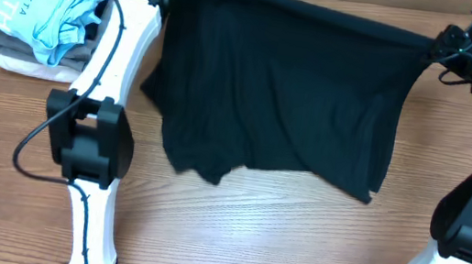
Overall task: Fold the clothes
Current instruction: 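Lay the stretched shirt flat on the table with both grippers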
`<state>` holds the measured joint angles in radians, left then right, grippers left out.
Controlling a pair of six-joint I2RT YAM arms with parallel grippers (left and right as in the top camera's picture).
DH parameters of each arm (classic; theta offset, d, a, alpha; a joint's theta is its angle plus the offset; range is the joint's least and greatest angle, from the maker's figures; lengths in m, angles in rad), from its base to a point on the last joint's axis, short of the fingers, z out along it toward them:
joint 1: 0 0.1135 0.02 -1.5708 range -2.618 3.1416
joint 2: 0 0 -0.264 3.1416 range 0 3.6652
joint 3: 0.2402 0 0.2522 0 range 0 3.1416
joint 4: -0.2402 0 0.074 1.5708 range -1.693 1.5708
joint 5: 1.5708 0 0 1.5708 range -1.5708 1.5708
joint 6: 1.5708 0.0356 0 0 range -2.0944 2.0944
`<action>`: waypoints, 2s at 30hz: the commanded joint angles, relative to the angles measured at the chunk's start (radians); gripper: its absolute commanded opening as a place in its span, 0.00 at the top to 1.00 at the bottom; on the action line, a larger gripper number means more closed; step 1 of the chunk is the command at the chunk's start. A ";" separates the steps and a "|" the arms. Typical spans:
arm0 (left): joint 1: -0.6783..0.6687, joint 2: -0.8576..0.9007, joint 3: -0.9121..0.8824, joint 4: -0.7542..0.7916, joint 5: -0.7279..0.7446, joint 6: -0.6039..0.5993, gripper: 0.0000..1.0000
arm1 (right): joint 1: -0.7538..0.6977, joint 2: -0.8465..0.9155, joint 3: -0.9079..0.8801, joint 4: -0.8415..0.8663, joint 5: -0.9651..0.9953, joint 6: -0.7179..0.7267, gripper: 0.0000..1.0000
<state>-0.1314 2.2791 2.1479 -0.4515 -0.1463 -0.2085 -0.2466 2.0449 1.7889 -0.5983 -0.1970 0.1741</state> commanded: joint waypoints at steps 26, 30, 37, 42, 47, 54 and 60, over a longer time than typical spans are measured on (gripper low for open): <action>-0.011 -0.011 -0.003 -0.565 0.095 0.112 0.96 | -0.003 0.066 0.082 -0.479 -0.013 0.016 0.96; -0.011 0.012 -0.055 -0.636 0.089 0.127 0.96 | -0.003 0.066 0.035 -0.507 -0.002 0.009 0.96; -0.009 0.014 -0.134 -0.647 0.084 0.127 0.96 | -0.004 0.067 -0.042 -0.479 0.006 0.010 0.96; -0.004 0.014 -0.178 -0.648 0.056 0.127 0.95 | -0.005 0.067 -0.101 -0.446 0.006 0.010 0.91; -0.004 0.014 -0.196 -0.666 0.039 0.127 0.78 | -0.005 0.067 -0.110 -0.447 0.006 0.010 0.62; -0.004 0.013 -0.168 -0.725 0.063 0.142 0.56 | -0.006 0.060 -0.086 -0.507 -0.030 0.014 0.56; 0.002 0.013 0.073 -0.959 0.058 0.142 0.28 | -0.013 -0.038 0.046 -0.607 -0.040 0.012 0.55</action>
<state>-0.1440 2.2932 2.0617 -1.3357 -0.0856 -0.0734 -0.2474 2.1197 1.7359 -1.1812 -0.2222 0.1837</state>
